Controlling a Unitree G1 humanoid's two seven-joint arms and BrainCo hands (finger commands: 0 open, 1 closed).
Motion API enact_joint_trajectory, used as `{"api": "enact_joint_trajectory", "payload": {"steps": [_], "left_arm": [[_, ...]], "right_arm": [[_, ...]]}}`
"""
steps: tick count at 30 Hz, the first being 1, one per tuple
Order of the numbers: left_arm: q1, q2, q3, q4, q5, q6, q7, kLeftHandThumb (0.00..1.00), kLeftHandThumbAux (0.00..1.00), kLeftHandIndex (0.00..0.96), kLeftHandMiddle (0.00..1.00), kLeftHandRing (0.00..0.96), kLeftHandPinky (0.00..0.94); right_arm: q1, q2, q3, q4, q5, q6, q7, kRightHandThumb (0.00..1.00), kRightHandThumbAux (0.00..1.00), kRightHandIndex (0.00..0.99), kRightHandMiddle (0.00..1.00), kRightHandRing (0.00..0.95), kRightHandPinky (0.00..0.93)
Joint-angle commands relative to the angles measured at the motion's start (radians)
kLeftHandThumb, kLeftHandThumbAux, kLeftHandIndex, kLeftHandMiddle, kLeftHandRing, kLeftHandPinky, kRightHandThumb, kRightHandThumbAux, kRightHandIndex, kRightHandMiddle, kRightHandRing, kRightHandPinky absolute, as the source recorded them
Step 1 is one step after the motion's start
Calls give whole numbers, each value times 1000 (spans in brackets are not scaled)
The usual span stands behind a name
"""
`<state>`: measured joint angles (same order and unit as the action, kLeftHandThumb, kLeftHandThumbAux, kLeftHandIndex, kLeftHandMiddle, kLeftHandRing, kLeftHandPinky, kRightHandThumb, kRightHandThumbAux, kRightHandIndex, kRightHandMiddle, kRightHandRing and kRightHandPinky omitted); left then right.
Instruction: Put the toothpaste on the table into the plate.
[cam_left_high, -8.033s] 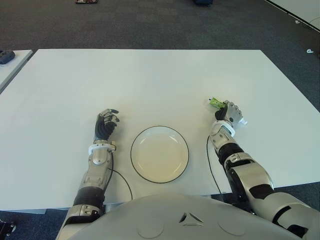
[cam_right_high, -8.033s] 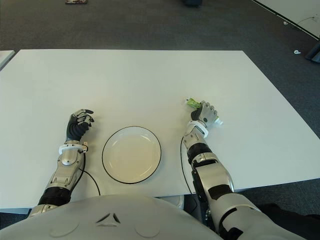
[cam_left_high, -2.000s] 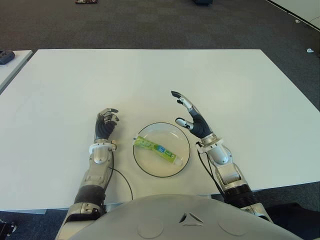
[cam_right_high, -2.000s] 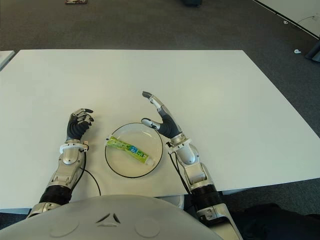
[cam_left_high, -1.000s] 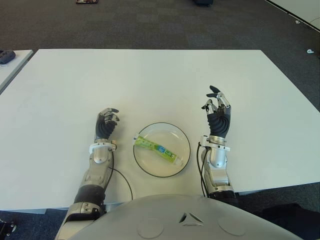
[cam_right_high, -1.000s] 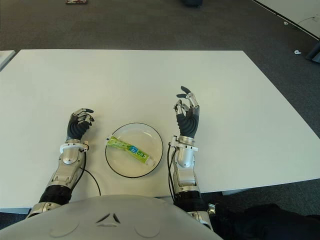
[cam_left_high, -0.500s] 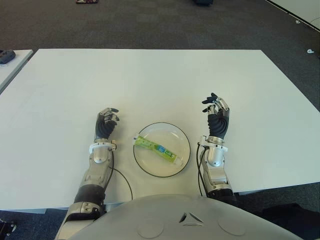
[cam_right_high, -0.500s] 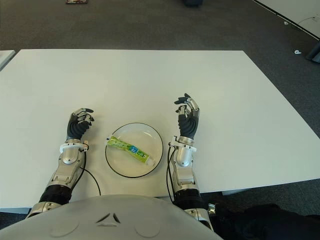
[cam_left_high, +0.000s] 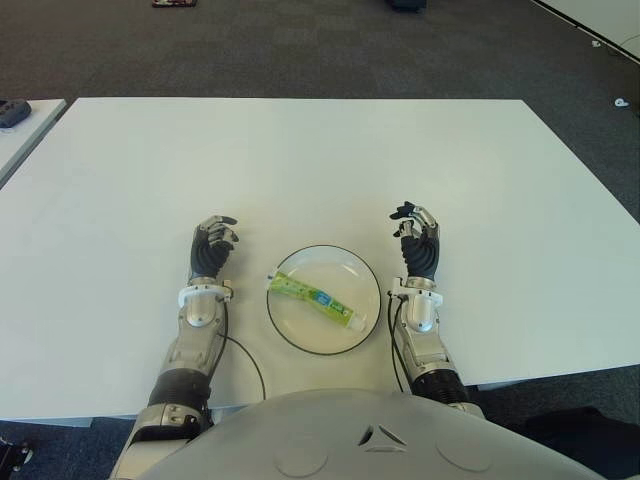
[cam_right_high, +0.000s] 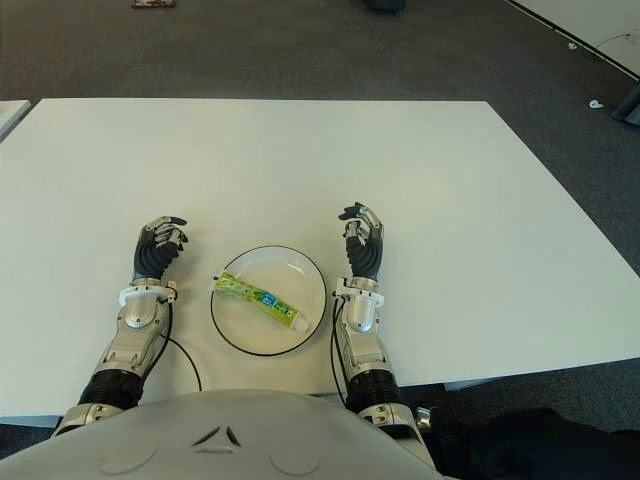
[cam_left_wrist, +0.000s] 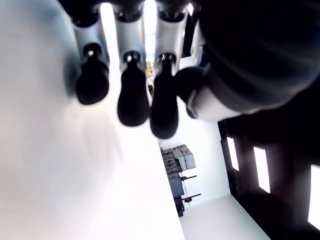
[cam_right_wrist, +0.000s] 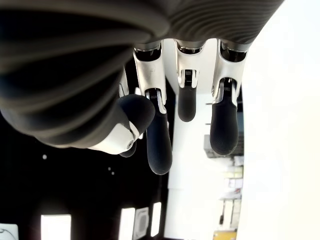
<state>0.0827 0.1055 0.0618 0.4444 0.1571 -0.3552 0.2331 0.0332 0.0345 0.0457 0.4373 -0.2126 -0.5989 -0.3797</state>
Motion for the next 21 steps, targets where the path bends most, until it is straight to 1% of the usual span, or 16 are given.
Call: {"api": "enact_joint_trajectory", "payload": {"steps": [1, 6, 10, 17, 21], "left_arm": [[10, -2, -4, 26, -5, 27, -16, 708, 718, 436, 716, 721, 715], [11, -4, -4, 23, -6, 28, -15, 708, 718, 436, 717, 718, 708], [12, -5, -4, 18, -6, 32, -15, 708, 718, 436, 714, 709, 695], [16, -6, -7, 7, 0, 41, -10, 708, 718, 436, 717, 712, 707], [17, -6, -8, 3, 3, 48, -7, 708, 718, 437, 720, 717, 712]], "right_arm": [[-9, -23, 14, 11, -23, 58, 44, 831, 692, 386, 506, 577, 529], [0, -57, 35, -27, -11, 173, 149, 828, 696, 371, 514, 561, 477], [7, -75, 42, -63, -7, 247, 207, 827, 698, 363, 522, 547, 430], [17, -99, 54, -112, -33, 354, 248, 826, 700, 356, 523, 516, 400], [20, -107, 59, -123, -40, 390, 256, 826, 701, 354, 522, 501, 382]]}}
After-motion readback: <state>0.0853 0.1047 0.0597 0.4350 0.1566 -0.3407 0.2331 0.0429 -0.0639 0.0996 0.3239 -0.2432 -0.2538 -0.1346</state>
